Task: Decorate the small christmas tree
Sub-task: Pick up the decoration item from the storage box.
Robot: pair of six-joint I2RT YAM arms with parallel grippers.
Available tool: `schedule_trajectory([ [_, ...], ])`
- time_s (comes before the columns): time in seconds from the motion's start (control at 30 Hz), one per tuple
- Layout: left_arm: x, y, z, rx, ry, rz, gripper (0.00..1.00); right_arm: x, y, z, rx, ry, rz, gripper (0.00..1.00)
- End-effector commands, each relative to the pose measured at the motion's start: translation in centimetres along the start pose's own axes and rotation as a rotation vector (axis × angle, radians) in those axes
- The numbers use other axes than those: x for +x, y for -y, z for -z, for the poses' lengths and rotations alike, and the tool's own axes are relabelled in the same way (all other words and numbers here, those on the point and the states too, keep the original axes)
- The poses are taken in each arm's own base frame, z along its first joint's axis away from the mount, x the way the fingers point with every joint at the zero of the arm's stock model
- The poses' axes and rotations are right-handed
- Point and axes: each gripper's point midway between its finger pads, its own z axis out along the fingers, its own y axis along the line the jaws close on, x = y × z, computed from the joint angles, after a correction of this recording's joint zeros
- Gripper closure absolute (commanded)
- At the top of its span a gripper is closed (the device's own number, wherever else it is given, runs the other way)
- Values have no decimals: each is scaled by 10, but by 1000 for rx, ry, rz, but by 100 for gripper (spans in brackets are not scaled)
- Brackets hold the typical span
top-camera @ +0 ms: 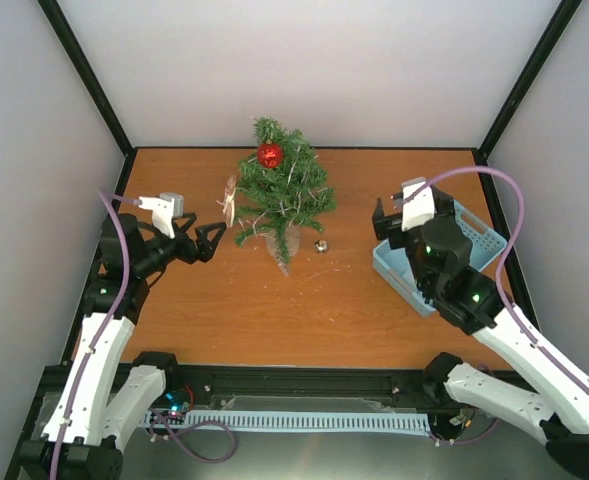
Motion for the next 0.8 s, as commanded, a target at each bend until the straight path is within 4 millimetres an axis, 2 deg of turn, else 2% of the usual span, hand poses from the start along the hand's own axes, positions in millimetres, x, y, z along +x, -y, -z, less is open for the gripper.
schedule_trajectory([
  [0.0,11,12,-4,109,-22,16,0,38,35,-27,105,-176,12,0],
  [0.07,18,13,-3,117,-26,21,0,57,56,-39,159,-238,-9,4],
  [0.17,25,10,1,92,3,7,0,97,73,-62,169,-365,-43,15],
  [0.27,36,1,3,50,12,-6,0,151,85,-85,175,-535,-58,33],
  [0.4,45,-9,4,-18,15,-29,0,211,98,-98,198,-723,-57,56],
  [0.53,43,-6,5,-18,25,-43,0,261,104,-104,190,-864,-76,58],
  [0.7,45,-2,5,-3,20,-50,0,310,99,-108,169,-1001,-95,60],
  [0.77,47,1,5,0,15,-55,0,326,96,-106,151,-1060,-92,64],
])
